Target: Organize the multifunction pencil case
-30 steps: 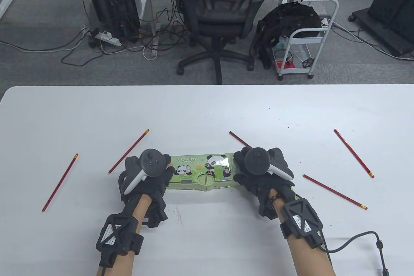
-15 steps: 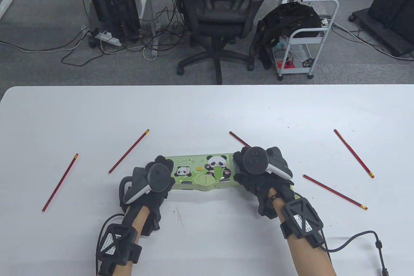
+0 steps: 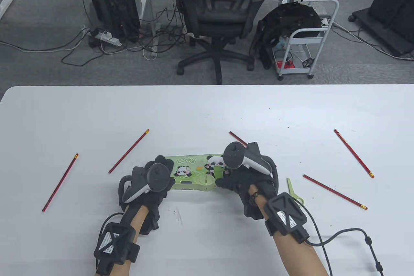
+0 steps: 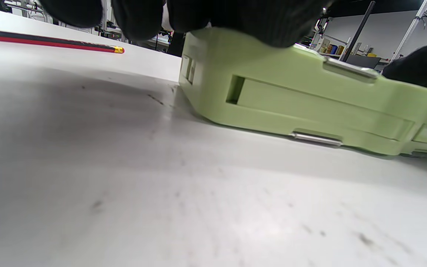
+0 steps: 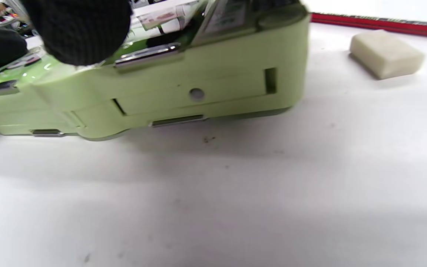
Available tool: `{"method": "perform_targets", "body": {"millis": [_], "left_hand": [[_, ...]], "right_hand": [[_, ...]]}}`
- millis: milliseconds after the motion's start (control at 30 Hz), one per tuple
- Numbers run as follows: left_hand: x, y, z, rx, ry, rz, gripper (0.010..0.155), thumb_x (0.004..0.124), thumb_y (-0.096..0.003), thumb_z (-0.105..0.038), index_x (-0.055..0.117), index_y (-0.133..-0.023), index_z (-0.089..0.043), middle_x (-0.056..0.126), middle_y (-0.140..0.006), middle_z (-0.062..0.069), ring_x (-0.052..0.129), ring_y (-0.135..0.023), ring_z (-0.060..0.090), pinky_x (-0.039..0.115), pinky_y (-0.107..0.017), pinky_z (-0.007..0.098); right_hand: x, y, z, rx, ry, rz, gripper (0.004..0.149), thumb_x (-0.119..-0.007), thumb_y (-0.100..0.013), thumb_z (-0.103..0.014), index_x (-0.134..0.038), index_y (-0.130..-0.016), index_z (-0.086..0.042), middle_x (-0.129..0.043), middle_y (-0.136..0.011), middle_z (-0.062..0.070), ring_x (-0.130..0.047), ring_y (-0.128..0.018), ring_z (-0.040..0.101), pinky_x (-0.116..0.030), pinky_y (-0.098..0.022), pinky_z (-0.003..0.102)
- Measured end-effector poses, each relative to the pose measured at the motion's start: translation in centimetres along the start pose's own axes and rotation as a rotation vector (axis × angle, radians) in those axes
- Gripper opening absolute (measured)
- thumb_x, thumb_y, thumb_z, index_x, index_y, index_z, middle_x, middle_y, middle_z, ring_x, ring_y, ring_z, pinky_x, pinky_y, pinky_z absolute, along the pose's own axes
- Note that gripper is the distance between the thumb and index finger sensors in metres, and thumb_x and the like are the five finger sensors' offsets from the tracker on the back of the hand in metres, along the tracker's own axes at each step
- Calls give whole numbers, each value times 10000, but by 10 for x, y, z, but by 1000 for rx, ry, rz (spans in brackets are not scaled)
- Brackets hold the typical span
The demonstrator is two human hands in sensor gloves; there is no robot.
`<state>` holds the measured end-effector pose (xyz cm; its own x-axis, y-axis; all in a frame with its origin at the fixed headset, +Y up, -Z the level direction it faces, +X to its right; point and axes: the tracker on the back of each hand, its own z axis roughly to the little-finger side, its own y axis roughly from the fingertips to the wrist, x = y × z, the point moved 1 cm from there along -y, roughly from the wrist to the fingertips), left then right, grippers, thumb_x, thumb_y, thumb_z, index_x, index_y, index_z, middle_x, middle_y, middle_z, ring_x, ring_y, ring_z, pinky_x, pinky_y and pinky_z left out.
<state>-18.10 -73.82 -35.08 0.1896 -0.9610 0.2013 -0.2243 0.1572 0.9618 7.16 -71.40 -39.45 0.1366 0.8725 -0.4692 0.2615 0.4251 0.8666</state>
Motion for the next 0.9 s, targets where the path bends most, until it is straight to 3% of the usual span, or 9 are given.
{"method": "perform_targets", "body": {"millis": [367, 733, 900], "left_hand": [[0, -1, 1, -2, 11, -2, 617, 671, -562, -361, 498, -1132, -199, 447, -1238, 158, 565, -1100, 503, 542, -690, 749], [0, -1, 3, -1, 33, -8, 616, 682, -560, -362, 507, -1129, -204, 451, -1237, 153, 570, -1098, 501, 545, -690, 748], [-1, -1, 3, -4, 20, -2, 614, 678, -562, -362, 503, -1130, -205, 447, -1240, 151, 563, -1103, 501, 537, -692, 753]], "right_hand": [[-2, -14, -21, -127, 10, -13, 1102, -704, -502, -526, -164, -1049, 265, -81, -967, 593, -170, -839, 839, -300, -610, 826], [-5, -12, -18, -107, -48, 25, 1114, -712, -510, -526, -141, -1041, 270, -55, -950, 596, -156, -829, 844, -286, -609, 828], [3, -6, -8, -77, -30, 56, 1044, -695, -513, -523, -214, -1072, 216, -137, -991, 556, -216, -873, 807, -326, -631, 808]]}}
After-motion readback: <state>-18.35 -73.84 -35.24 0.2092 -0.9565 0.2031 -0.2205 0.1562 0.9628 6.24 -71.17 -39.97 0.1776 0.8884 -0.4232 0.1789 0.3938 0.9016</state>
